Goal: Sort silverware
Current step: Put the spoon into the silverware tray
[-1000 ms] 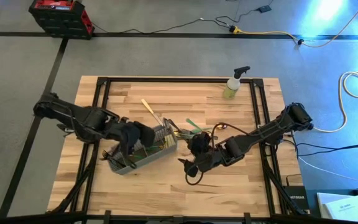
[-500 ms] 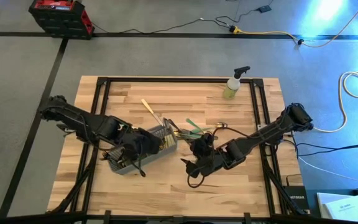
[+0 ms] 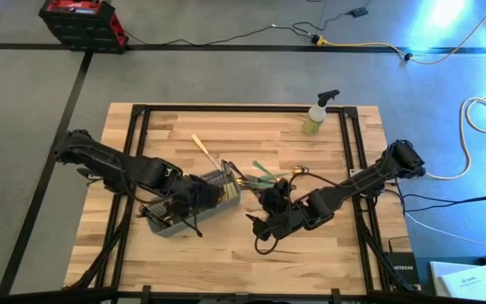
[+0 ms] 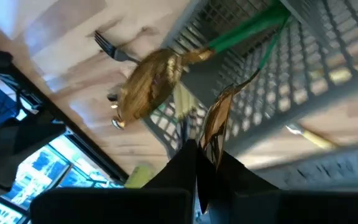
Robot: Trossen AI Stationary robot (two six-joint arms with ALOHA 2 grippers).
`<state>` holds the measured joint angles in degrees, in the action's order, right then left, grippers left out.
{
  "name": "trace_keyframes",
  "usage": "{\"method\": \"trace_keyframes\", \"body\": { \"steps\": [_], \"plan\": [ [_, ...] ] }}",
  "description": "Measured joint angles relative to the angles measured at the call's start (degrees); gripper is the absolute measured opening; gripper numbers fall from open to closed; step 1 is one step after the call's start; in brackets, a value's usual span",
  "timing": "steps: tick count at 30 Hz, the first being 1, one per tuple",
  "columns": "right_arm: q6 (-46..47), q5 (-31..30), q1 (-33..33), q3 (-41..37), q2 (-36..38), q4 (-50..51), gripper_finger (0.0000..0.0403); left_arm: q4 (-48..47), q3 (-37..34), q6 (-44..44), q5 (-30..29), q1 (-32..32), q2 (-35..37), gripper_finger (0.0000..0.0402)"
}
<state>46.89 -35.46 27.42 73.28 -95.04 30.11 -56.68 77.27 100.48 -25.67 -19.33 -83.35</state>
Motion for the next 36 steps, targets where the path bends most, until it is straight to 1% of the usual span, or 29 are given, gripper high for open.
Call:
{"method": "trace_keyframes", "body": {
  "steps": [6, 9, 17, 24, 27, 32, 36],
  "plan": [
    [0.0, -0.1, 0.0, 0.0, 0.0, 0.0, 0.0397, 0.6, -1.8, -0.1, -0.1, 0.0, 0.0, 0.0003],
    [0.0, -0.1, 0.0, 0.0, 0.0, 0.0, 0.0397, 0.2, -1.8, -1.3, -0.2, 0.0, 0.0, 0.0007],
    [-0.2, -0.2, 0.0, 0.0, 0.0, 0.0, 0.0397, -1.0, -1.8, -0.2, -0.4, 0.0, 0.1, 0.0010],
    [-0.2, -0.2, 0.0, 0.0, 0.0, 0.0, 0.0397, -1.2, -1.8, -1.0, -0.9, 0.0, 0.1, 0.0013],
    [-0.2, -0.2, 0.0, 0.0, 0.0, 0.0, 0.0397, -1.3, -1.8, -1.1, -1.0, 0.0, 0.1, 0.0030],
    [-0.2, -0.2, 0.0, 0.0, 0.0, 0.0, 0.0397, 0.1, -1.8, -3.7, -1.4, 0.0, 0.1, 0.0071],
    [-0.2, -0.2, 0.0, 0.0, 0.0, 0.0, 0.0397, 0.2, -1.8, -4.1, -1.6, 0.0, 0.1, 0.0101]
  ]
}}
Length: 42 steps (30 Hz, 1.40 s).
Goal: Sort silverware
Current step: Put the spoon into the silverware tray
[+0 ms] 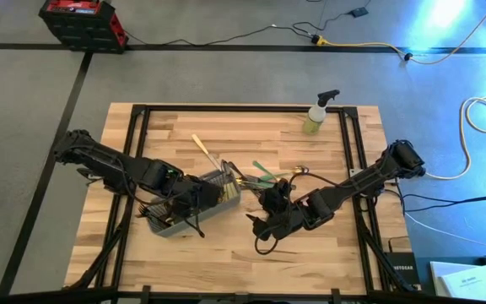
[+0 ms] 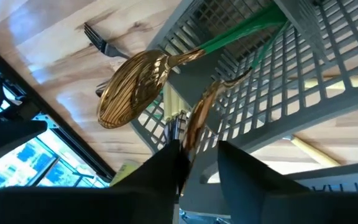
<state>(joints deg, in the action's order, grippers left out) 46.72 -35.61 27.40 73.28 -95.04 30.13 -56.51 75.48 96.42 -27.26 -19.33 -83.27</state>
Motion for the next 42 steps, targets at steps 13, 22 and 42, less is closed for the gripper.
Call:
{"method": "trace_keyframes", "body": {
  "steps": [13, 22, 42],
  "plan": [
    [0.0, 0.0, 0.0, 0.0, 0.0, 0.0, 0.0397, 1.6, 0.0, -0.3, -0.2, -0.2, 0.0, 0.0156],
    [0.0, 0.0, 0.0, 0.0, 0.0, 0.0, 0.0397, 2.6, 0.0, 0.0, -0.5, -0.2, 0.0, 0.0170],
    [0.1, 0.0, 0.0, 0.0, 0.0, 0.0, 0.0397, 4.1, 0.0, 0.3, -2.6, -0.2, 0.4, 0.0171]
  ]
}}
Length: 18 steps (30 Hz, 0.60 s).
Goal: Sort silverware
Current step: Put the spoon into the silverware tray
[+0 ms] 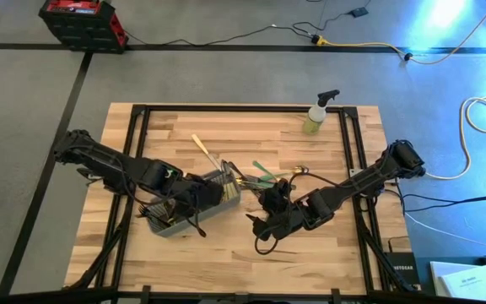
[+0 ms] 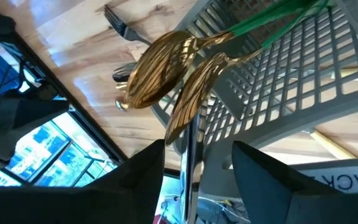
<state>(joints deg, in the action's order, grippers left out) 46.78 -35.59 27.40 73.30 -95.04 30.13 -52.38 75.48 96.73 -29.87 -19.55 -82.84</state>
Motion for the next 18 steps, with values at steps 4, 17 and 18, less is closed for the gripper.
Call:
{"method": "trace_keyframes", "body": {
  "steps": [4, 17, 18],
  "plan": [
    [0.0, 0.0, 0.0, 0.0, -0.5, 0.0, 0.0397, 1.0, 0.0, 0.0, 0.0, 0.0, 0.8, 0.0171],
    [0.5, 0.5, 0.0, 0.1, -1.3, 0.8, 0.0397, 0.1, 2.8, -1.7, -2.5, -0.3, 2.5, 0.0171],
    [0.8, 0.5, 0.0, 0.1, -1.3, 1.6, 0.0397, 0.2, 3.4, -2.9, -2.6, -0.3, 3.1, 0.0171]
  ]
}}
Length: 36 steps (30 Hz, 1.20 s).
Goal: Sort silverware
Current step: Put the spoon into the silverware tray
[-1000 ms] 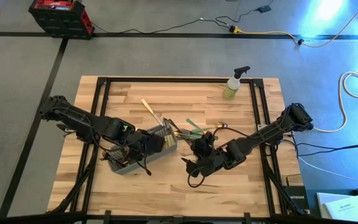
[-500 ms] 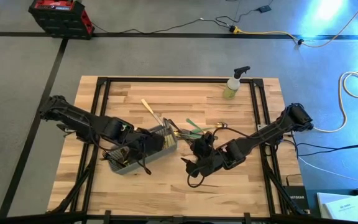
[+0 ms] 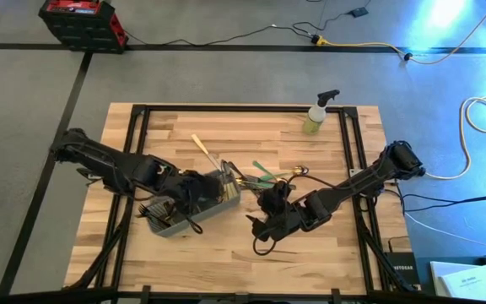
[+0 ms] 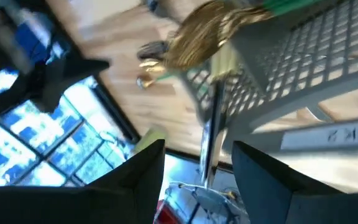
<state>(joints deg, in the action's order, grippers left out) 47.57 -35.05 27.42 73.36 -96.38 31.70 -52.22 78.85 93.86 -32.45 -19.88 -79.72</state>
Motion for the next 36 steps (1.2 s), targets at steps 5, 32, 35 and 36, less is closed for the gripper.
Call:
{"method": "trace_keyframes", "body": {
  "steps": [5, 32, 35, 36],
  "plan": [
    [2.2, -0.4, 0.0, 0.0, -1.1, 5.1, 0.0397, 0.2, 1.6, -7.6, 2.3, 0.1, 6.4, 0.0171],
    [0.2, -6.7, -3.4, 0.0, -7.8, 17.8, 0.0397, 11.1, -13.8, -65.4, 48.5, 19.1, 32.0, 0.0171],
    [0.0, -3.4, -3.8, 0.0, -7.8, 16.8, 0.0397, 19.1, -20.8, -66.4, 51.9, 21.7, 34.7, 0.0171],
    [0.0, -3.1, -3.9, 0.0, -7.8, 16.2, 0.0397, 21.3, -22.6, -66.6, 52.6, 22.6, 35.5, 0.0171]
  ]
}}
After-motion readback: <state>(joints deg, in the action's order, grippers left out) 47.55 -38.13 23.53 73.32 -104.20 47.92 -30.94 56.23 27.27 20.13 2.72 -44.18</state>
